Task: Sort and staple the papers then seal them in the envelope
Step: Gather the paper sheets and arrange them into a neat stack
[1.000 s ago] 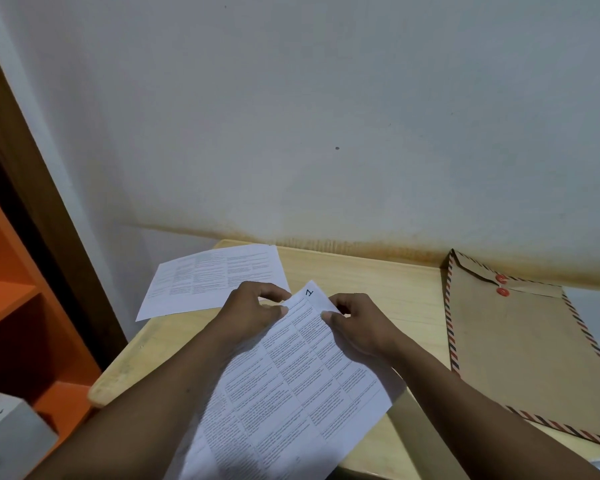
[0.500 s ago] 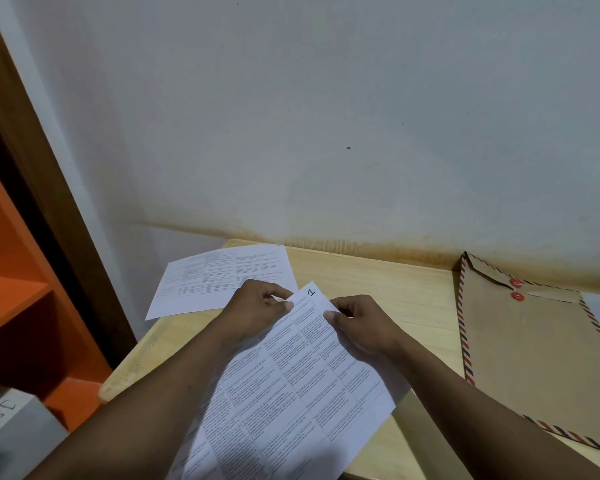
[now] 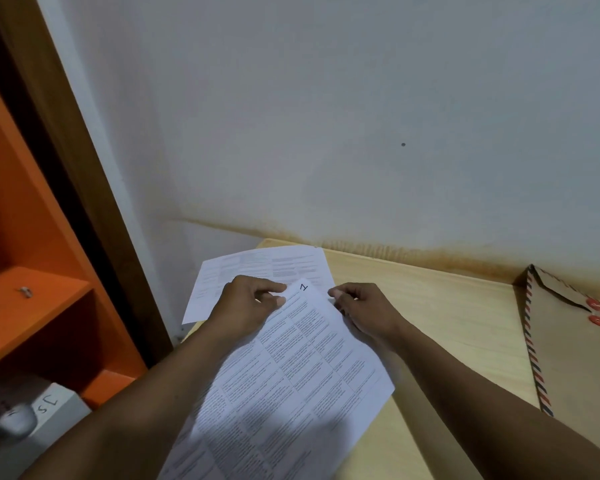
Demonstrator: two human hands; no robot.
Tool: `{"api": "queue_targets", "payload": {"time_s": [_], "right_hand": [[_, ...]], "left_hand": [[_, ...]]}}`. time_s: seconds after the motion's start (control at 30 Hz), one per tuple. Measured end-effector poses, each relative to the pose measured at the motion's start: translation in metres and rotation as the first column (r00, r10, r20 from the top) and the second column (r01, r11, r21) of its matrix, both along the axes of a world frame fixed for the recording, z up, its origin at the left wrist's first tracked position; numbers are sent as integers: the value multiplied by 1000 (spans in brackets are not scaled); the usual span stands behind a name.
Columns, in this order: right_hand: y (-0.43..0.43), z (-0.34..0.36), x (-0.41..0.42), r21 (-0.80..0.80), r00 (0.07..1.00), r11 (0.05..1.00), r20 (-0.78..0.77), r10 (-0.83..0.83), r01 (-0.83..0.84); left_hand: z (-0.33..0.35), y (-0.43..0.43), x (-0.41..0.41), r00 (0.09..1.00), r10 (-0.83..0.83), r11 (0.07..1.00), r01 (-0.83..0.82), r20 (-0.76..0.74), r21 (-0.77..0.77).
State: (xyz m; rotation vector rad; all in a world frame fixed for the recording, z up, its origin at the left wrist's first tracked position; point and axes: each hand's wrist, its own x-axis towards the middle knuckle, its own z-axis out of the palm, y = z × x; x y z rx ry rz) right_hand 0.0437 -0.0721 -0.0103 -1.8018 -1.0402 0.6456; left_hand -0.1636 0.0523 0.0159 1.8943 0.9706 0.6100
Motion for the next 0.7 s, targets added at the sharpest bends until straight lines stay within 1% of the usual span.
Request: {"api": "queue_targets", "payload": {"time_s": [0.03, 0.07, 0.1, 0.17, 0.2, 0.23, 0.27, 0.3, 0.33, 0.47, 0.6, 0.7], "right_hand": [[4, 2, 1, -18, 992, 1000, 122, -20, 22], [7, 3, 3, -60, 969, 998, 249, 1, 14], [9, 2, 3, -112, 924, 993, 377, 62, -20], [11, -5, 3, -245, 786, 967, 584, 202, -66], [10, -8, 1, -280, 716, 958, 658, 235, -57], [9, -11, 1, -280, 659, 959, 713, 238, -42], [6, -12, 0, -268, 627, 963, 745, 229, -33], [2, -12, -2, -243, 616, 969, 758, 214, -37], [-3, -11, -3, -229, 625, 972, 753, 207, -47], [-27, -9, 0, -181, 689, 983, 709, 150, -27], [-56, -10, 12, -173, 740, 981, 670, 51, 90], [-71, -10, 21, -168, 803, 970, 595, -44, 177]], "left_hand": [[-2, 9, -5, 1000, 12, 999, -11, 13, -30], [-3, 17, -10, 999, 18, 998, -16, 29, -66], [-5, 27, -17, 999, 13, 995, -9, 47, -101], [-8, 41, -27, 997, -1, 987, 14, 82, -158], [-9, 46, -31, 995, -2, 983, 21, 103, -184], [-10, 49, -33, 991, -5, 977, 34, 136, -212], [-11, 50, -34, 987, -6, 970, 45, 161, -241], [-11, 50, -32, 985, -15, 966, 60, 174, -253], [-11, 49, -30, 984, -26, 963, 73, 177, -259], [-9, 38, -14, 979, -81, 956, 129, 186, -263], [0, 20, 0, 966, -180, 936, 226, 183, -270], [1, 11, 10, 957, -214, 921, 264, 196, -287]]}}
